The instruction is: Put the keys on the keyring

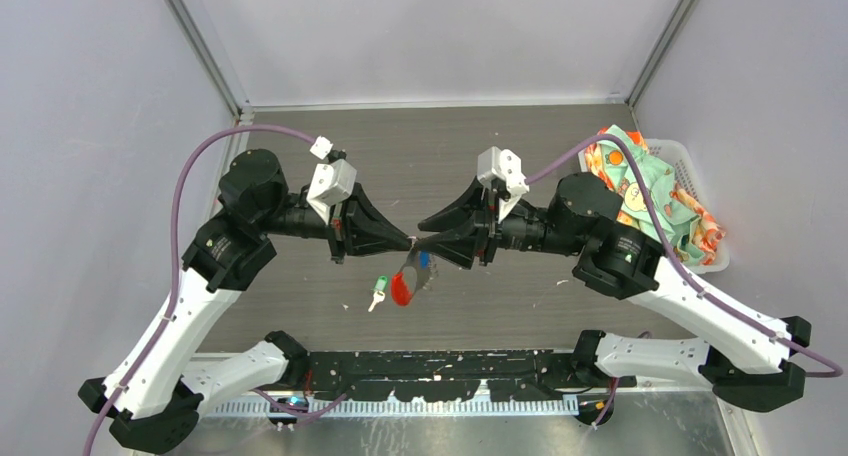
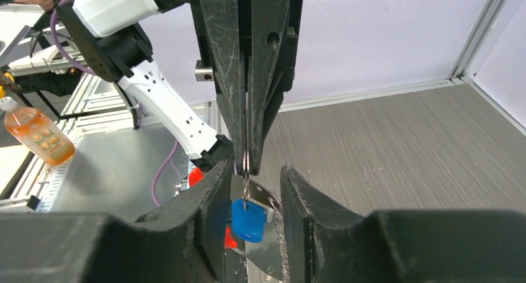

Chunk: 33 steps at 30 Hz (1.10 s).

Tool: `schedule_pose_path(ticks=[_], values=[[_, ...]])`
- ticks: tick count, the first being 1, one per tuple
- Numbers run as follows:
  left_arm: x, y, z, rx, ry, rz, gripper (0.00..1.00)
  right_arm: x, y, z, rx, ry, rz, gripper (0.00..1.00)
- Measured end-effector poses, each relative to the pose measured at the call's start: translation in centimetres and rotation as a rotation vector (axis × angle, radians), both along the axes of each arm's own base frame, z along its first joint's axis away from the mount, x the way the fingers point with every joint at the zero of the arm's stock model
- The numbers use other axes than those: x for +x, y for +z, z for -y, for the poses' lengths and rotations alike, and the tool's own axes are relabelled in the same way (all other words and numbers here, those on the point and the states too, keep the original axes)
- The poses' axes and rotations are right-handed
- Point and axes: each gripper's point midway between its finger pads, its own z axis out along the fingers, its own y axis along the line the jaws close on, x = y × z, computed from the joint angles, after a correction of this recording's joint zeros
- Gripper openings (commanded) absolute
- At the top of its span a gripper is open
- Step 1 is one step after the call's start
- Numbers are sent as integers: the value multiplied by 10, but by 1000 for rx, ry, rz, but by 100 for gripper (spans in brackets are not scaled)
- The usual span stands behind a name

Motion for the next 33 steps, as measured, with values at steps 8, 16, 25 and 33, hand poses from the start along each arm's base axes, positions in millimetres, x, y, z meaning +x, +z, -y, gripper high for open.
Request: schedule_pose_path(ticks=[8, 16, 25, 33], values=[[-1, 0, 0, 0, -4, -3, 0, -1, 5, -5, 25, 17, -13, 14], [-1, 1, 0, -3, -4, 1, 0, -1, -3, -10, -34, 32, -39, 18], [1, -2, 0, 2, -5, 39, 26, -1, -9, -7, -67, 28, -48, 1], [11, -17, -6, 136, 10, 140, 30, 4, -2, -6, -226, 26, -54, 1]])
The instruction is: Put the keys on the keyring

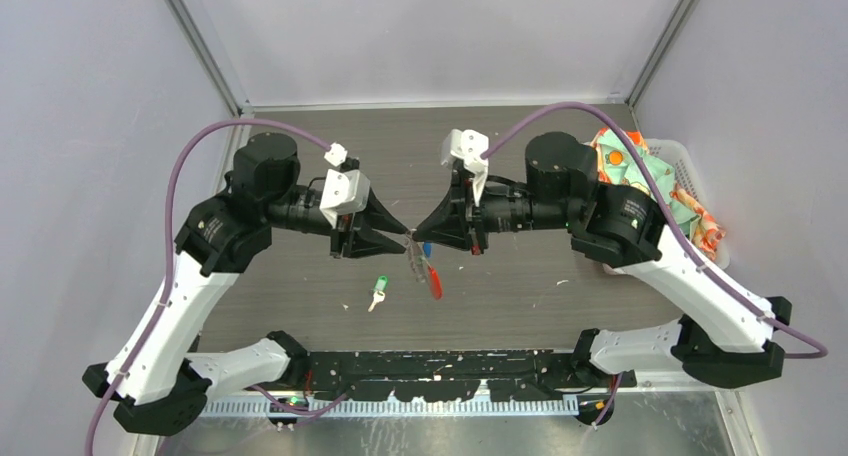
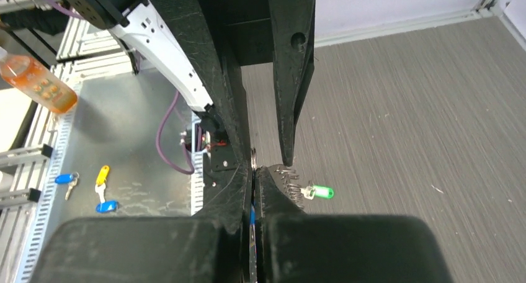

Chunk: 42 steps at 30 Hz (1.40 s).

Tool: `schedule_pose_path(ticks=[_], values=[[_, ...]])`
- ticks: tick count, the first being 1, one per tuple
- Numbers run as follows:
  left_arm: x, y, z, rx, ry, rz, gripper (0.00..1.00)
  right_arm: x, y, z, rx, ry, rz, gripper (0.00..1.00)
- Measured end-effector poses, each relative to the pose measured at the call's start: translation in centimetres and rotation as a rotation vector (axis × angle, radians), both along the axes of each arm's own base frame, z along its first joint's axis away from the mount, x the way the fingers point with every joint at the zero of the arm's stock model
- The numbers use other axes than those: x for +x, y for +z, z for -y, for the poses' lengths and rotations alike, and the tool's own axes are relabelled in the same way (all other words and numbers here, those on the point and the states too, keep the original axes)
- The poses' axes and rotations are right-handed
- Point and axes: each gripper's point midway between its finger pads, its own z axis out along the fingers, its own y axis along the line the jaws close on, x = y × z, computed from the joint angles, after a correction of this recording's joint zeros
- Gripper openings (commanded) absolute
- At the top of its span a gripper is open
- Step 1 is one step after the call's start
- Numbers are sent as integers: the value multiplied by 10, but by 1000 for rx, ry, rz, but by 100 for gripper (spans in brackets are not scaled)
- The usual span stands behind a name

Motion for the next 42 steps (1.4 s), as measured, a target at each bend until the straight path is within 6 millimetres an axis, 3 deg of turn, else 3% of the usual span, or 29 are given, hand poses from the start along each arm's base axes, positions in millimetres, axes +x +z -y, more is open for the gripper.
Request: schedule_pose_path(ticks=[4, 10, 13, 16, 18, 20, 33, 38, 42], values=[[5, 1, -1, 44, -12, 40, 28, 5, -8, -6, -103, 12, -19, 1], [4, -10, -2, 96, -34, 20, 21, 10, -43, -14, -257, 23, -81, 1], [3, -13, -3, 106, -38, 20, 17, 10, -51, -13, -294, 29, -96, 1], [3, -14, -4, 109, -40, 24, 17, 9, -47, -12, -292, 33, -92, 1], [3, -15, -4, 111, -41, 25, 28, 8, -43, -12, -286, 36, -89, 1], [5, -18, -4, 118, -37, 29, 32, 7, -40, -11, -279, 41, -87, 1], [10, -27, -5, 145, -10, 36, 17, 7, -44, -15, -293, 58, -103, 1], [8, -28, -4, 147, -16, 34, 27, 6, -45, -15, -297, 64, -109, 1], [6, -29, -4, 149, -21, 29, 28, 4, -46, -16, -307, 77, -121, 1]])
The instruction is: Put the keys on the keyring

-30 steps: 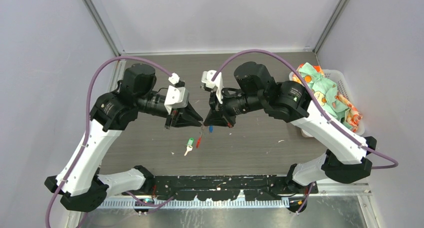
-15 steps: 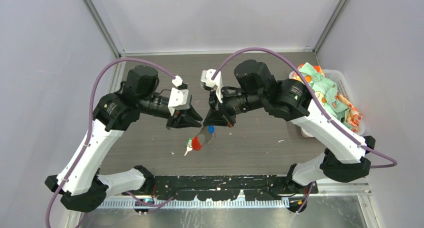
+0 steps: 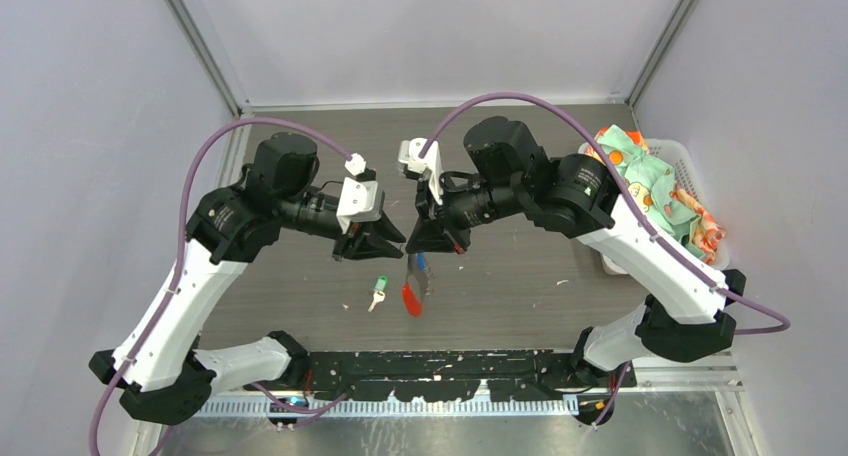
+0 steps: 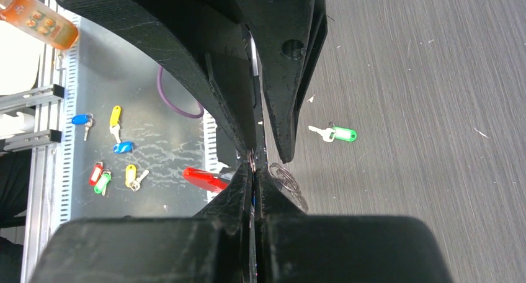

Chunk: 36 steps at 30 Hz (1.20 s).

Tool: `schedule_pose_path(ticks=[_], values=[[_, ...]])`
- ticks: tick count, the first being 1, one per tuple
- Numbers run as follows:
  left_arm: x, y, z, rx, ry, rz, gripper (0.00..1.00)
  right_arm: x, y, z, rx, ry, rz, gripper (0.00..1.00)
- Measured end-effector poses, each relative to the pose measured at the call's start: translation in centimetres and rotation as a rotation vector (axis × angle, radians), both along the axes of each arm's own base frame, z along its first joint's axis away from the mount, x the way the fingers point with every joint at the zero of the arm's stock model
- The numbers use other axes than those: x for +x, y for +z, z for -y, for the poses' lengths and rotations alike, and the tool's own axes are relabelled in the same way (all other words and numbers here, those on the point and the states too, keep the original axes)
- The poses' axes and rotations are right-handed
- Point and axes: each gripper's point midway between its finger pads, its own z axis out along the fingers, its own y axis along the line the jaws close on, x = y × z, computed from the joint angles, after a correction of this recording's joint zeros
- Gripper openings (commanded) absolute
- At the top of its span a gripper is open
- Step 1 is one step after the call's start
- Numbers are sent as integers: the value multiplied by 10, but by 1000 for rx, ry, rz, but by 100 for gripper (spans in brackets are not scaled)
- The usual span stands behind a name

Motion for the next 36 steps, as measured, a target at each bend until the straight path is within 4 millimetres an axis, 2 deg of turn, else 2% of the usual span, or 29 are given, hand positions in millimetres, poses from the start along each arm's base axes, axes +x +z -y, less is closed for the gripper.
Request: schedule_pose_path(ticks=[21, 25, 32, 36], values=[[-11, -2, -3, 7, -40, -5, 27, 0, -4, -3, -9, 7, -10, 1], [-11, 0, -3, -2, -35, -4, 22, 0, -4, -3, -9, 7, -10, 1], [-7, 9, -1, -28, -9, -3, 5, -1, -3, -3, -7, 15, -15, 1], [-8, 7, -1, -23, -15, 9, 1, -3, -3, -3, -7, 20, -18, 1]])
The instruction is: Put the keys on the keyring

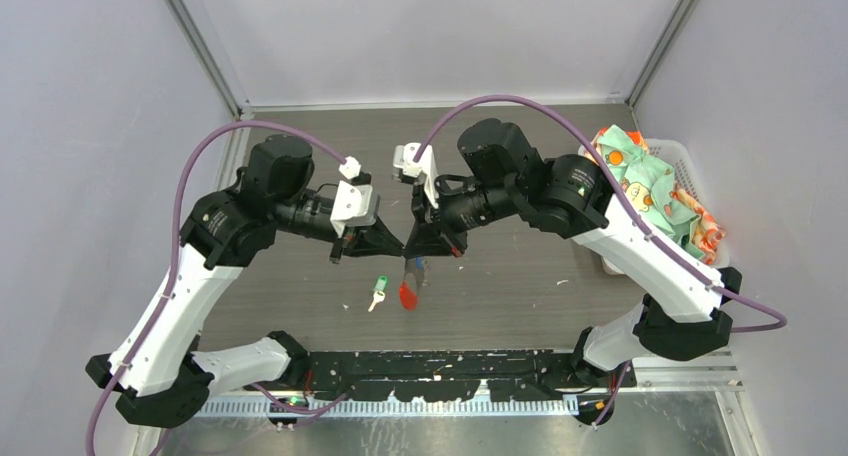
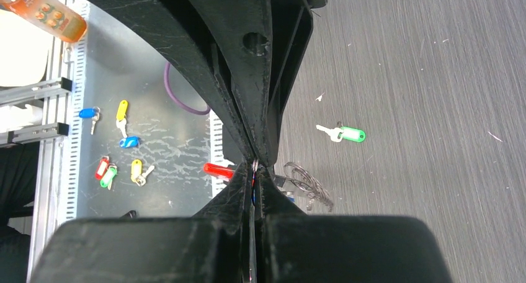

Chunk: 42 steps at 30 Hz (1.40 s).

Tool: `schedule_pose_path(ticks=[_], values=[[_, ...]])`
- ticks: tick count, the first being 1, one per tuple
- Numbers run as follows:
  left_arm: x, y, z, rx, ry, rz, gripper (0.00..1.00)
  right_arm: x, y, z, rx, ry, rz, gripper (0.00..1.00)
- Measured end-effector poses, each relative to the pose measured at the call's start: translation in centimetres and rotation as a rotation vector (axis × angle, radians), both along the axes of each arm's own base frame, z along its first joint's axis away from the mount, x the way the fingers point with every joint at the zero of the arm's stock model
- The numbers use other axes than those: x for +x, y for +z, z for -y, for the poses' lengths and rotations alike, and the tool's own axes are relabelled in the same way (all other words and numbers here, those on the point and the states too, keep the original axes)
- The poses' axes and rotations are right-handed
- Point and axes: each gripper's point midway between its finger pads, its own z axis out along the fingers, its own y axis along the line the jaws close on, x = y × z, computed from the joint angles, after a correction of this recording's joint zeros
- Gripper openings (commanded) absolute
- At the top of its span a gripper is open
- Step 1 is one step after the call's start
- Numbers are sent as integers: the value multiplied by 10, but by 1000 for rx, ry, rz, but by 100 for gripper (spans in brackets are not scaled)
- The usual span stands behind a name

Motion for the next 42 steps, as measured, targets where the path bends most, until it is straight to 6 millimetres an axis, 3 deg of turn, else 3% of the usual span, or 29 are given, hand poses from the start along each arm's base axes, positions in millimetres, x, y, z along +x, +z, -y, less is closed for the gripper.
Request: schedule_pose_path(ticks=[5, 11, 14, 18, 24, 27, 31, 36, 40, 42], values=[[-1, -1, 0, 3, -17, 14, 0, -2, 0, -1, 0, 8, -4, 2], [1, -4, 0, 19, -9, -3, 0, -4, -1, -1, -1, 19, -19, 34], [6, -3, 3, 6, 29, -26, 0, -4, 1, 2, 32, 2, 4, 41], [6, -1, 7, -49, 65, -73, 0, -2, 11, 19, 128, -52, 96, 43], [3, 28, 14, -156, 60, -103, 0, -9, 45, 57, 329, -130, 239, 41], [2, 42, 17, -198, 54, -123, 0, -11, 51, 68, 412, -162, 277, 41], [-1, 52, 19, -232, 41, -137, 0, -10, 59, 69, 486, -182, 295, 43], [-1, 59, 21, -254, 38, -144, 0, -4, 70, 56, 552, -195, 277, 44], [-2, 62, 20, -259, 38, -147, 0, 2, 61, 43, 545, -197, 244, 45], [-3, 64, 20, -263, 38, -148, 0, 4, 55, 38, 535, -199, 230, 41]])
